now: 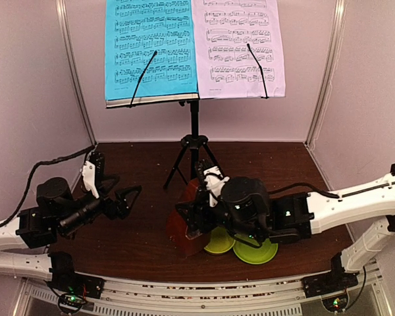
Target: Set up the instrument practice props
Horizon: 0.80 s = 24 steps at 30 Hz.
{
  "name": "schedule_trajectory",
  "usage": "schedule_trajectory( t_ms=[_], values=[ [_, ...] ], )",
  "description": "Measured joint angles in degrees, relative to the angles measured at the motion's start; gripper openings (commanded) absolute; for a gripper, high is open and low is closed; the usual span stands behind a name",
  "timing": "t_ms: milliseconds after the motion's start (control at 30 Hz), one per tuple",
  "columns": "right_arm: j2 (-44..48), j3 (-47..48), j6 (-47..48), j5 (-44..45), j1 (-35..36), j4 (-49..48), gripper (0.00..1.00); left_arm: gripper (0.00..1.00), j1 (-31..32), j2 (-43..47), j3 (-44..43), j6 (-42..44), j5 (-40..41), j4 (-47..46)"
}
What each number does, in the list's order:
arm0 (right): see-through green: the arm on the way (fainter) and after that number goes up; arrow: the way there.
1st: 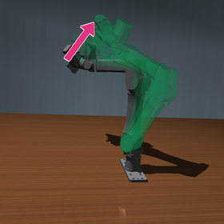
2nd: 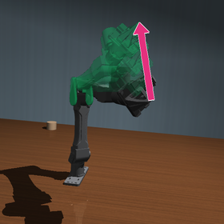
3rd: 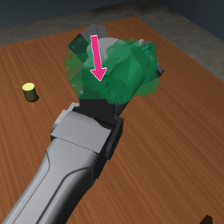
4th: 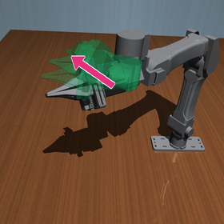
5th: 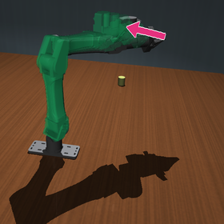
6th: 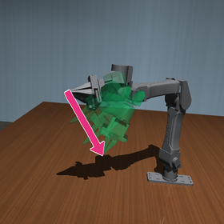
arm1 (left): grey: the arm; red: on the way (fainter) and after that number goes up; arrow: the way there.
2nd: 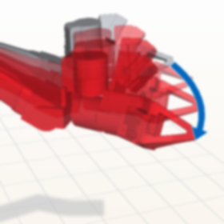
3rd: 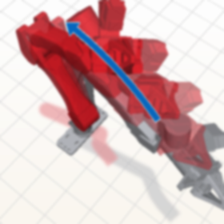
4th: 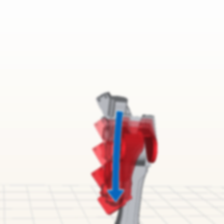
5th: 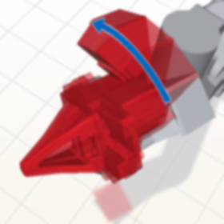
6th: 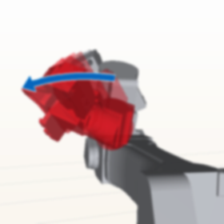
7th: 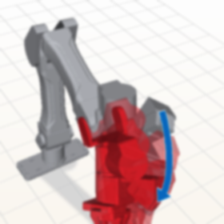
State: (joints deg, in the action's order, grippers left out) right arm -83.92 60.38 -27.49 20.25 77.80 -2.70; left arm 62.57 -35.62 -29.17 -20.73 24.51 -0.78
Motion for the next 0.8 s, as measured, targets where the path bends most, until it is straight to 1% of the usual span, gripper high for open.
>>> schedule_trajectory(
  t_ms=[100, 267, 333, 433, 633, 733, 800],
  values=[
    [-6.1, 5.1, -0.5, 3.3, 1.9, 0.7, 0.10, 0.92, -0.4, 2.1, 0.3, -2.5, 1.7, 3.0],
    [-15.7, 14.1, -2.1, 9.5, 4.2, 4.1, 0.22, 0.92, -0.8, 1.3, 0.2, -5.2, 3.4, 7.8],
    [-19.5, 17.7, -3.0, 11.6, 4.7, 5.5, 0.24, 0.92, -1.0, 0.7, 0.1, -6.1, 3.9, 10.0],
    [-23.4, 21.5, -4.8, 14.3, 5.1, 7.5, 0.28, 0.92, -1.6, -0.1, -0.5, -7.0, 4.2, 12.5],
    [-31.2, 30.4, -9.8, 20.1, 5.4, 13.6, 0.31, 0.92, -2.6, -0.1, -1.5, -8.3, 4.8, 15.5],
    [-34.6, 34.4, -12.0, 22.6, 5.5, 16.5, 0.38, 0.92, -2.9, 0.1, -1.5, -8.6, 5.1, 15.8],
    [-37.0, 37.5, -13.6, 24.1, 5.5, 18.8, 0.40, 0.92, -3.0, 0.1, -1.5, -8.8, 5.2, 16.0]
  ],
)
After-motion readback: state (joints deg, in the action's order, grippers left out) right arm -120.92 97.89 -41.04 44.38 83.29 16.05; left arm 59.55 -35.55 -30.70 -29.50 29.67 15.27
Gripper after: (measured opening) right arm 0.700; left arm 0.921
